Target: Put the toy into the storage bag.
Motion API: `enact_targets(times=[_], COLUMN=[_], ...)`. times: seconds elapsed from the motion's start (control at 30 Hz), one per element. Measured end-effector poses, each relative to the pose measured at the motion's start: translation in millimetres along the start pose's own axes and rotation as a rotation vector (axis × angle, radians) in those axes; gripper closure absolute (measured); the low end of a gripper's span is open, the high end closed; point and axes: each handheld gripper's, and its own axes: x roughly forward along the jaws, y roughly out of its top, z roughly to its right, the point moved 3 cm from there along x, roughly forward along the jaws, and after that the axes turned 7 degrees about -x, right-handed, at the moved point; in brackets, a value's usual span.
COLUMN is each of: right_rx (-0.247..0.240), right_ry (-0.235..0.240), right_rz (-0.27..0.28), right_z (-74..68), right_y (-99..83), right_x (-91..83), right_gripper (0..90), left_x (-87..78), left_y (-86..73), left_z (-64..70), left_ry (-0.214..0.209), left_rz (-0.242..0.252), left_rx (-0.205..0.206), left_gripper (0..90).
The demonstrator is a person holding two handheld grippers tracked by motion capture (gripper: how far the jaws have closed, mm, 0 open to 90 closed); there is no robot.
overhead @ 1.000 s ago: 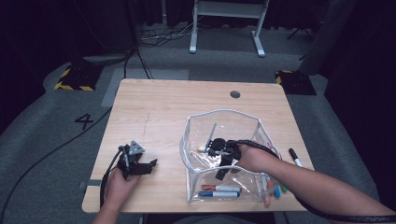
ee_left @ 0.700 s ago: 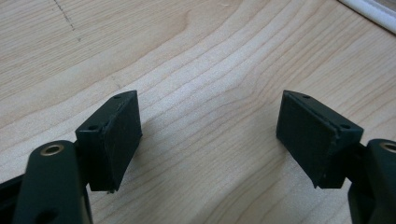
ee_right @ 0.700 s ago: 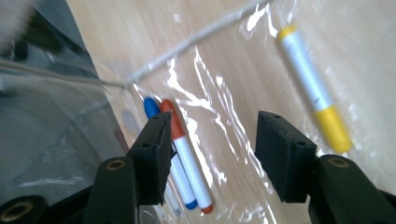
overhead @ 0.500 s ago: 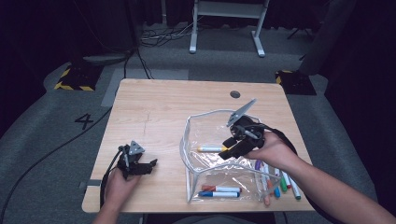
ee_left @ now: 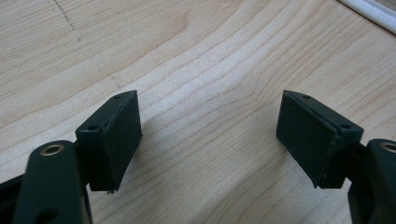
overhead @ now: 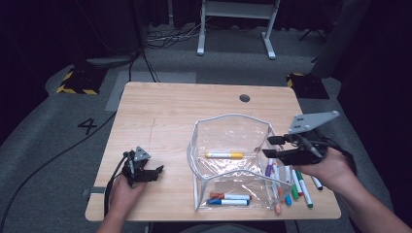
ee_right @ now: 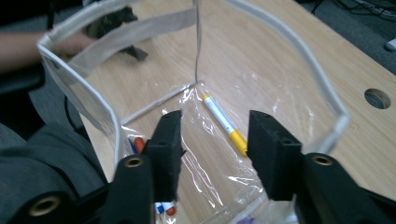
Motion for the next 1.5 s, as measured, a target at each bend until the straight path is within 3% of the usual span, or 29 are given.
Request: enact_targets(times=[0.1,0.23,0.33,0.4,0.47,0.6,0.8,0.9,0.97,1.27,1.5], right_rx=[0.057,0.142,0.203,0.244,0.293,0.395,0.449,0.478,0.504,0.564,0.589], right_ry=[-0.036,-0.1,-0.13,-0.174,-0.176,-0.22,-0.278,-0.271,-0.295,-0.279,-0.269], right_rz=[0.028,0.013,0.032,0.028,0.025,-0.021,-0.129,-0.175,-0.213,-0.321,-0.39], right_z=[8.7,23.4,37.3,50.6,60.7,81.2,96.7,99.2,99.2,102.5,105.3], right_y=[-14.3,-45.0,-66.9,-86.4,-102.4,-143.2,-186.8,-204.3,-213.0,-245.4,-259.0], right_x=[-17.9,-33.6,-43.3,-48.6,-48.9,-38.2,-16.2,-4.5,3.5,35.8,49.1], right_gripper=[57.5,57.6,65.9,69.9,71.9,70.7,71.2,72.1,72.7,72.6,74.1], left_x=[0.0,0.0,0.0,0.0,0.0,0.0,0.0,0.0,0.0,0.0,0.0], left_y=[0.0,0.0,0.0,0.0,0.0,0.0,0.0,0.0,0.0,0.0,0.0], left_z=[0.0,0.0,0.0,0.0,0.0,0.0,0.0,0.0,0.0,-0.1,-0.1], left_ry=[0.0,0.0,0.0,0.0,0.0,0.0,0.0,0.0,0.0,0.0,0.0], left_rz=[0.0,0.0,0.0,0.0,0.0,0.0,0.0,0.0,0.0,0.0,0.0], left_rx=[0.0,0.0,0.0,0.0,0.0,0.0,0.0,0.0,0.0,0.0,0.001], left_gripper=[22.4,22.4,22.4,22.4,22.4,22.4,22.4,22.4,22.4,22.4,22.4])
